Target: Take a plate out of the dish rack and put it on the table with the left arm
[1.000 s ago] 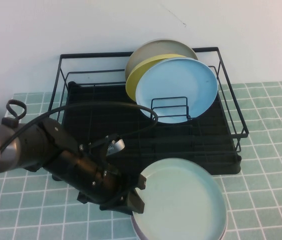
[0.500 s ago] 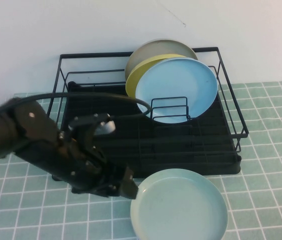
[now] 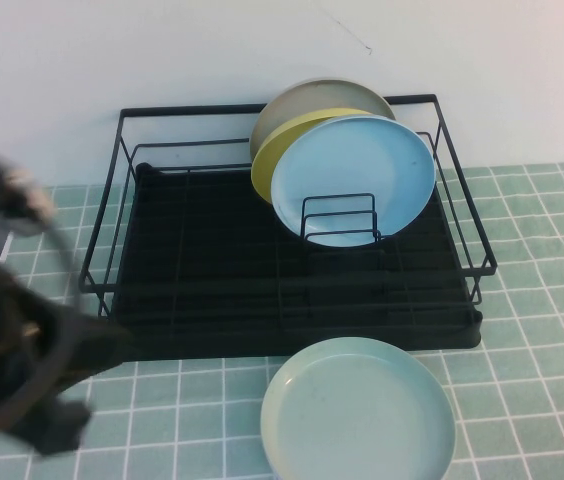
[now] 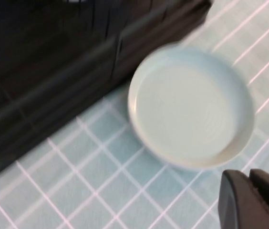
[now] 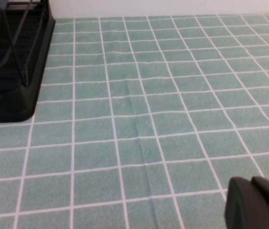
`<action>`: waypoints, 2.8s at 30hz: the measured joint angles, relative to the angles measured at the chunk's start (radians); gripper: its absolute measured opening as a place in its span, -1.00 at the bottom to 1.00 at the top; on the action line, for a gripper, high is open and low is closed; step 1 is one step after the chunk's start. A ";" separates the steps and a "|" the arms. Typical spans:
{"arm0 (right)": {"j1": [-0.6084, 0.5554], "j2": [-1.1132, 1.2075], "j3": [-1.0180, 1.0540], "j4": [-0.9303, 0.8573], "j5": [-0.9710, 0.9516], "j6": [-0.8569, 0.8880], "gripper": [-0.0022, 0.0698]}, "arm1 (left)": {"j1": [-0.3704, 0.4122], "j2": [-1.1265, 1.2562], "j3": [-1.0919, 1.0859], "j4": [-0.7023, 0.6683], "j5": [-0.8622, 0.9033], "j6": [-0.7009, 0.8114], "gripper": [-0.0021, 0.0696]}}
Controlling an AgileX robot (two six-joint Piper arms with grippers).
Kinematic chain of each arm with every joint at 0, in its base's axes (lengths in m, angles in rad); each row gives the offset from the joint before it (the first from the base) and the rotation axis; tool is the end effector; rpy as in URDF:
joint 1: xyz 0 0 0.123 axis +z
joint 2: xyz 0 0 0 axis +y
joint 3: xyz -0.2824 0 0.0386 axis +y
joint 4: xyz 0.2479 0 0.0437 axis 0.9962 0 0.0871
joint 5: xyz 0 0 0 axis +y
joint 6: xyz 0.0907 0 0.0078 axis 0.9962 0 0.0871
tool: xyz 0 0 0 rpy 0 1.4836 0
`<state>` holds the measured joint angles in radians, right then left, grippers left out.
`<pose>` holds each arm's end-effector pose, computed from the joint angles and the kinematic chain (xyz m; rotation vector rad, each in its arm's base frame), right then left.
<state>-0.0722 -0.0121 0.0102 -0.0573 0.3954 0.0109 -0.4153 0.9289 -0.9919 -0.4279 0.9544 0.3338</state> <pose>0.0514 -0.0057 0.1748 0.0435 1.8771 -0.0992 0.1418 -0.0962 0.3725 0.7382 2.2241 -0.5714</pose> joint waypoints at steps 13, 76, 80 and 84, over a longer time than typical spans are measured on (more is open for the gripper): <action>0.000 0.000 0.000 0.000 0.000 0.000 -0.95 | 0.000 -0.633 0.293 -0.007 -0.110 -0.057 -0.94; 0.000 0.000 0.000 0.002 0.000 0.000 -0.95 | 0.338 -0.941 1.011 0.214 -0.633 -0.349 -0.95; 0.000 0.000 0.000 0.002 0.000 0.000 -0.95 | 0.338 -0.941 1.011 0.214 -0.633 -0.349 -0.95; 0.000 0.000 0.000 0.002 0.000 0.000 -0.95 | 0.338 -0.941 1.011 0.214 -0.633 -0.349 -0.95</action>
<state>-0.0722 -0.0121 0.0102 -0.0555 0.3954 0.0109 -0.0776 -0.0122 0.0187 -0.2142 0.3211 -0.0151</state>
